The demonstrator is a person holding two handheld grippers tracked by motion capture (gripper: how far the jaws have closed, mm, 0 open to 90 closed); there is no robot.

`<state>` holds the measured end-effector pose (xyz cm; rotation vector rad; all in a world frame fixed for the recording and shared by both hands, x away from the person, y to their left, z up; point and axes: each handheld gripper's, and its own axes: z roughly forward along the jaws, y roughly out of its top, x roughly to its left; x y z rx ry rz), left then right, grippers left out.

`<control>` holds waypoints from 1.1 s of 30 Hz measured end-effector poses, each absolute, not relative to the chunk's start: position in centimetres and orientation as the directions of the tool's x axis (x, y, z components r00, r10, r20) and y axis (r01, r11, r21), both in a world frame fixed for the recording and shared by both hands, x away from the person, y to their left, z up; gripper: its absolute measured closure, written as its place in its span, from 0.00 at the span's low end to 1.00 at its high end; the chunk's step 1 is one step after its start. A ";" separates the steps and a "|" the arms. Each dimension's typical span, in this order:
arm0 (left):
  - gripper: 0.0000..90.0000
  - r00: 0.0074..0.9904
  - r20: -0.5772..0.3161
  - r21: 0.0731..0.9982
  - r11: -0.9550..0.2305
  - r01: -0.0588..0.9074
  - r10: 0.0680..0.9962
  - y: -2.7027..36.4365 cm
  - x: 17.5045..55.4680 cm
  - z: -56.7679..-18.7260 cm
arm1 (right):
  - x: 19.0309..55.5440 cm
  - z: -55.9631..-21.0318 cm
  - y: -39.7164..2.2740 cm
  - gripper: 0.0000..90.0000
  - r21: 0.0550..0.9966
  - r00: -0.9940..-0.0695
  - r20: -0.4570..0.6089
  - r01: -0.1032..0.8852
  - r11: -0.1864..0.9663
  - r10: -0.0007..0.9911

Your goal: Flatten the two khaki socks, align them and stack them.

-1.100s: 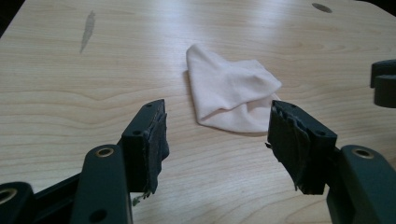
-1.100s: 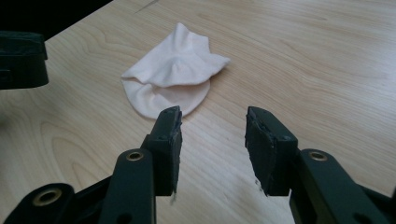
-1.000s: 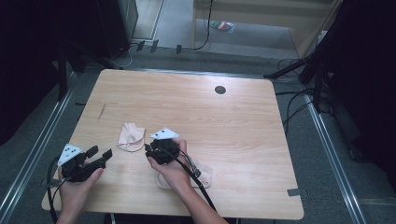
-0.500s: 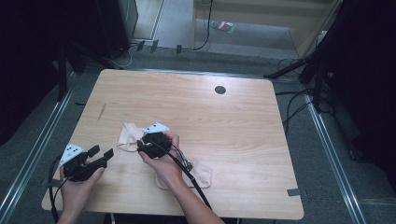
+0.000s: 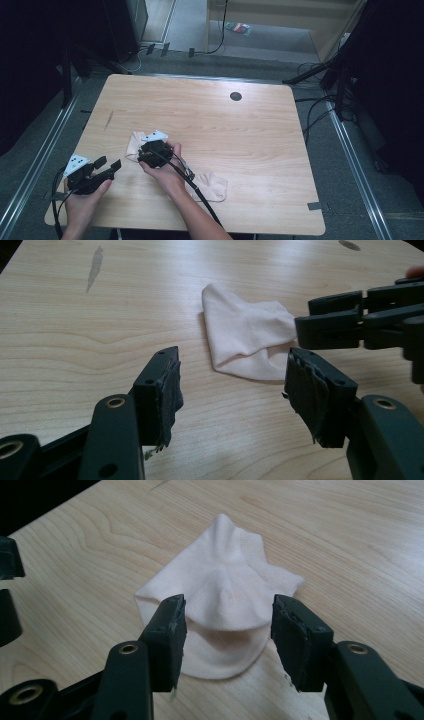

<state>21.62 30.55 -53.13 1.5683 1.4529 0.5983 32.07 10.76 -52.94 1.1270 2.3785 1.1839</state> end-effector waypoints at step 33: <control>0.45 0.255 -0.252 0.844 0.084 0.529 0.933 28.8 21.6 -52.8 | 30.4 -48.4 8.1 0.96 0.813 -0.665 -0.010 0.430 0.393 0.747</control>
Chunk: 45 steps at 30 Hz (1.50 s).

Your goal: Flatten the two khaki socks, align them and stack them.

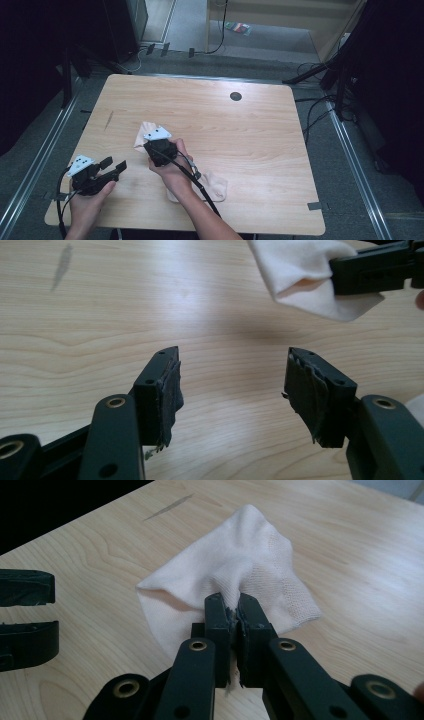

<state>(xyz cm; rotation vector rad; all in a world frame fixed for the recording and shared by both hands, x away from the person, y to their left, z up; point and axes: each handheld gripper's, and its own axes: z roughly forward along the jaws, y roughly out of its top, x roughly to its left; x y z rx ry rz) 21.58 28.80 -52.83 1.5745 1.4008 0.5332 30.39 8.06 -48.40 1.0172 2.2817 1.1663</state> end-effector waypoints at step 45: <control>0.45 0.447 -0.270 0.831 -0.029 0.556 0.853 21.4 22.8 -52.9 | 30.5 -53.6 -4.7 0.72 0.753 -0.566 0.025 0.553 0.356 0.824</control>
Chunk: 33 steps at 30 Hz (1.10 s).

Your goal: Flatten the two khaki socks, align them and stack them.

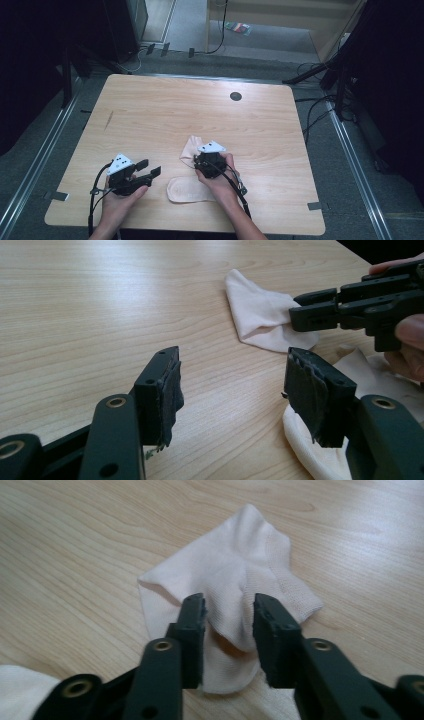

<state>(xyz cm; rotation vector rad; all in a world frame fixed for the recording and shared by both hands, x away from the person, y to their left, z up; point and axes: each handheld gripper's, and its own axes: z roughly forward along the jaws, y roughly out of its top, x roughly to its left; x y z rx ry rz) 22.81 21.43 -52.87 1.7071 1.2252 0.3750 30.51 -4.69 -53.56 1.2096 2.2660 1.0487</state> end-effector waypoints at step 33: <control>0.45 0.446 -0.273 0.827 -0.030 0.562 0.852 21.5 22.9 -52.9 | 34.5 -53.9 -6.3 0.99 0.716 -0.465 0.103 0.648 0.258 0.879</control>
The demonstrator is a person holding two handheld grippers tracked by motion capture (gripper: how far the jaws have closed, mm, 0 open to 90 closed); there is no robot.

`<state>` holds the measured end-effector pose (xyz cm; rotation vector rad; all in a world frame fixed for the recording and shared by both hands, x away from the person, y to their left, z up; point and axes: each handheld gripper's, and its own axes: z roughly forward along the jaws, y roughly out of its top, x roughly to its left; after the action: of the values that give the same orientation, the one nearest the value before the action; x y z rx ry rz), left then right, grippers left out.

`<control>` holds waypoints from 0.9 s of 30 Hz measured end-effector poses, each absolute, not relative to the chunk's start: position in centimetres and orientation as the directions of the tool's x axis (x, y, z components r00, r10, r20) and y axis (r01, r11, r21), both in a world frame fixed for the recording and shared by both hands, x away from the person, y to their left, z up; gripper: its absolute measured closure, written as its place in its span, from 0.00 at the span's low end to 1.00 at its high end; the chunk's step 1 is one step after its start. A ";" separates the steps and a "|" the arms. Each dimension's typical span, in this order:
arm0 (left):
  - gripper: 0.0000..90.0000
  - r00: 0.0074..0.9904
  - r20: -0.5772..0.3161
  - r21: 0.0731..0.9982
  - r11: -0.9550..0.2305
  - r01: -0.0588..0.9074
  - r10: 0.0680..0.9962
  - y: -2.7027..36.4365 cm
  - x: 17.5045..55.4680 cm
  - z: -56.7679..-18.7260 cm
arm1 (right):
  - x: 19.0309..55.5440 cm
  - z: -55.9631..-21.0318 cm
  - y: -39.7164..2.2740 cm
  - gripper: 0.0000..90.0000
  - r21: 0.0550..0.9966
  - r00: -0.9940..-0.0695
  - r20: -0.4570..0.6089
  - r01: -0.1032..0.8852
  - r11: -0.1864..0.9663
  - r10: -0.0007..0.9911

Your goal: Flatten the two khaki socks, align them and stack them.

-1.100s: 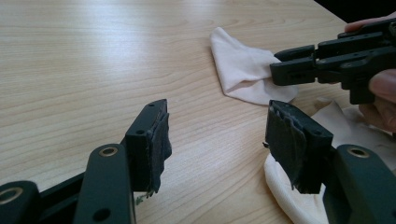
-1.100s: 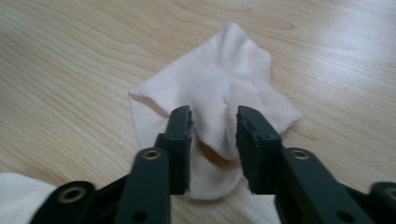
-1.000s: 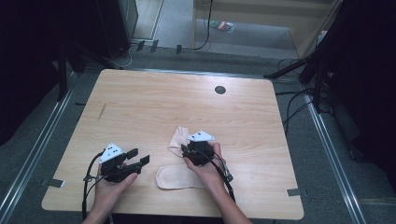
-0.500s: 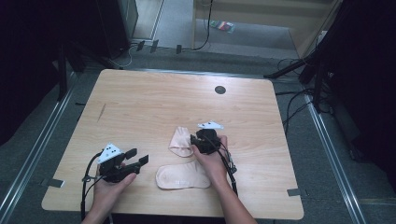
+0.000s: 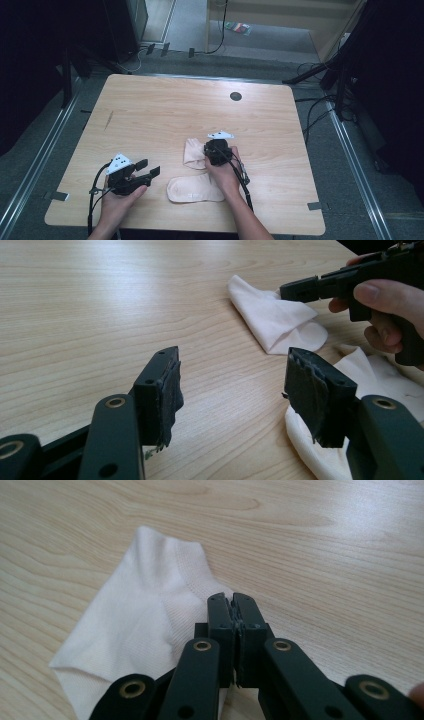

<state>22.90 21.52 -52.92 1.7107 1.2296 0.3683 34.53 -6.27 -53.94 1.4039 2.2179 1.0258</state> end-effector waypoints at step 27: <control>0.35 0.467 -0.314 0.738 -0.097 0.668 0.827 14.4 27.8 -54.0 | 33.0 -46.9 -4.2 0.99 0.796 -0.514 0.186 0.578 0.178 0.838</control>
<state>27.78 14.38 -54.02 1.8259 1.2630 0.2253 33.04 -4.20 -46.92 1.3514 2.1641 1.2534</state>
